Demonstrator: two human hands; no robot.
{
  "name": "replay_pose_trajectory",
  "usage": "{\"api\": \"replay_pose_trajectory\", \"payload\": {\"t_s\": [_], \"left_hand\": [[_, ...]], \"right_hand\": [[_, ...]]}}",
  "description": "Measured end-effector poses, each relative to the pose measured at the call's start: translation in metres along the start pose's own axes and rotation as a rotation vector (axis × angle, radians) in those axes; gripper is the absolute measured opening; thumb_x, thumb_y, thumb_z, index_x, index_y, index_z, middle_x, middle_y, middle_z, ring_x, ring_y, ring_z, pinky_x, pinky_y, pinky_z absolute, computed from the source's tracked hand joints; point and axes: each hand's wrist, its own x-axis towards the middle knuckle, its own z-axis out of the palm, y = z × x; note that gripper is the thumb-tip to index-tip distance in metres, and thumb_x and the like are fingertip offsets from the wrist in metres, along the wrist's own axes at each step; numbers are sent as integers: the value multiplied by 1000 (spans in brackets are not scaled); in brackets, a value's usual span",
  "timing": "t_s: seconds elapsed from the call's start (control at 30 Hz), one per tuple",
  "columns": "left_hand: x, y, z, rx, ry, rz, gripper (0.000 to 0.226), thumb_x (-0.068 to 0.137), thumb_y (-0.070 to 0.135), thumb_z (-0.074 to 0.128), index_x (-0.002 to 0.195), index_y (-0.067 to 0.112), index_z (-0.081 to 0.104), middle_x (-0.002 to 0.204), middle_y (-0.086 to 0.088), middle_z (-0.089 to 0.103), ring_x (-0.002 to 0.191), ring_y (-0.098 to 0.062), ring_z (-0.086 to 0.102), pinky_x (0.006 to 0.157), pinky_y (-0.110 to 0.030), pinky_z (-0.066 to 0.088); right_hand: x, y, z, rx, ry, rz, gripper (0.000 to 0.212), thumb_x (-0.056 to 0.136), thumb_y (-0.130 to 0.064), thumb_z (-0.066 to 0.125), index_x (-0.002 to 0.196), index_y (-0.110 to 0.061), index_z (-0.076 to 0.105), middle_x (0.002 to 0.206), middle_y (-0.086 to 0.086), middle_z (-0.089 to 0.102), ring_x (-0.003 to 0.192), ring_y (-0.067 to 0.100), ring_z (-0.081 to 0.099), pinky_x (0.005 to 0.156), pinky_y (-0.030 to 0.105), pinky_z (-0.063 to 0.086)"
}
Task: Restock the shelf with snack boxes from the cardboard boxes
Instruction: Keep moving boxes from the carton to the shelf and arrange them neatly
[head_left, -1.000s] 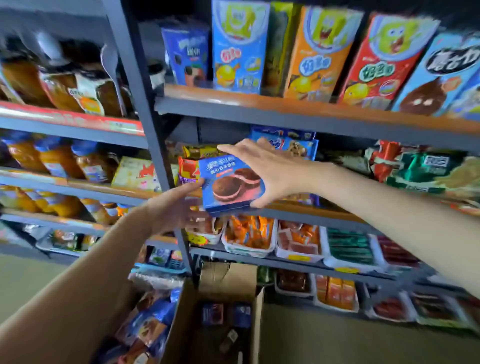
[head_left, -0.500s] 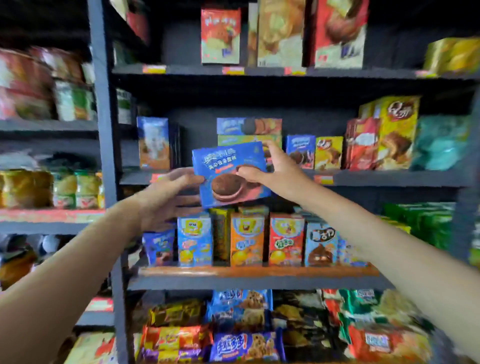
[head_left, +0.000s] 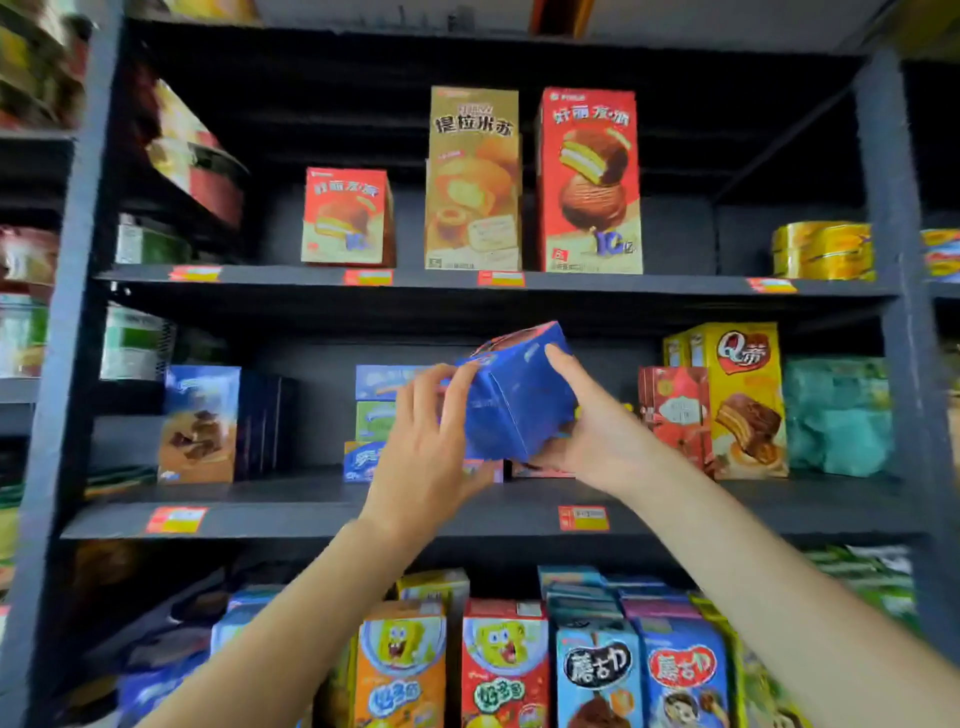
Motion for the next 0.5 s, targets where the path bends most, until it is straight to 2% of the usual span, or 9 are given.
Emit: {"api": "replay_pose_trajectory", "payload": {"t_s": [0.1, 0.13, 0.23, 0.3, 0.33, 0.4, 0.43, 0.47, 0.5], "left_hand": [[-3, -14, 28, 202, 45, 303, 63, 73, 15, 62, 131, 12, 39, 122, -14, 40, 110, -32, 46, 95, -43, 45], [-5, -18, 33, 233, 24, 358, 55, 78, 19, 55, 131, 14, 39, 123, -14, 40, 113, -33, 45, 95, -44, 46], [-12, -22, 40, 128, -123, 323, 55, 75, 29, 56, 127, 19, 41, 128, -11, 37, 114, -28, 43, 92, -39, 48], [-13, -18, 42, -72, -196, 145, 54, 74, 36, 54, 125, 22, 42, 131, -3, 35, 113, -23, 42, 95, -28, 42], [-10, -15, 42, -217, -189, -10, 51, 75, 39, 54, 123, 25, 43, 129, 3, 36, 113, -19, 42, 94, -21, 37], [4, -3, 39, -626, -178, -458, 42, 78, 43, 59, 115, 36, 42, 121, 14, 40, 111, -12, 43, 84, -12, 41], [13, 3, 39, -860, -236, -709, 42, 79, 43, 64, 115, 38, 42, 117, 14, 43, 107, -13, 47, 78, -16, 47], [19, 8, 41, -1048, -332, -919, 46, 80, 42, 67, 118, 36, 42, 113, 11, 48, 102, -16, 52, 80, -23, 51], [23, 12, 44, -1164, -419, -1037, 49, 81, 40, 67, 123, 32, 43, 108, 9, 54, 96, -17, 57, 83, -29, 52]], "right_hand": [[20, 12, -16, 21, 68, 5, 54, 62, -45, 76, 104, -14, 66, 83, 4, 73, 77, 21, 70, 83, 42, 54], [25, 15, -22, 42, 84, 13, 55, 60, -42, 79, 105, -13, 66, 83, 5, 72, 78, 23, 70, 82, 42, 54], [39, 21, -35, 3, 155, -45, 36, 73, -30, 75, 105, -18, 64, 91, 4, 69, 84, 24, 66, 78, 40, 53], [46, 21, -41, -104, 193, -145, 31, 77, -27, 72, 104, -24, 58, 91, 0, 66, 79, 18, 60, 64, 31, 49], [50, 20, -44, -133, 213, -199, 33, 78, -26, 72, 106, -25, 55, 92, -2, 64, 77, 15, 57, 61, 27, 44], [54, 16, -50, -107, 237, -300, 38, 80, -24, 71, 111, -24, 49, 94, -2, 62, 80, 14, 55, 65, 26, 42], [55, 15, -51, -68, 236, -333, 38, 81, -23, 70, 112, -24, 47, 95, -1, 61, 81, 15, 55, 66, 28, 43], [54, 15, -50, -38, 225, -352, 38, 82, -23, 69, 111, -23, 46, 96, 1, 61, 81, 16, 55, 66, 29, 43], [54, 17, -48, -30, 209, -368, 38, 82, -23, 69, 111, -23, 44, 97, 2, 60, 80, 16, 54, 65, 29, 43]]}}
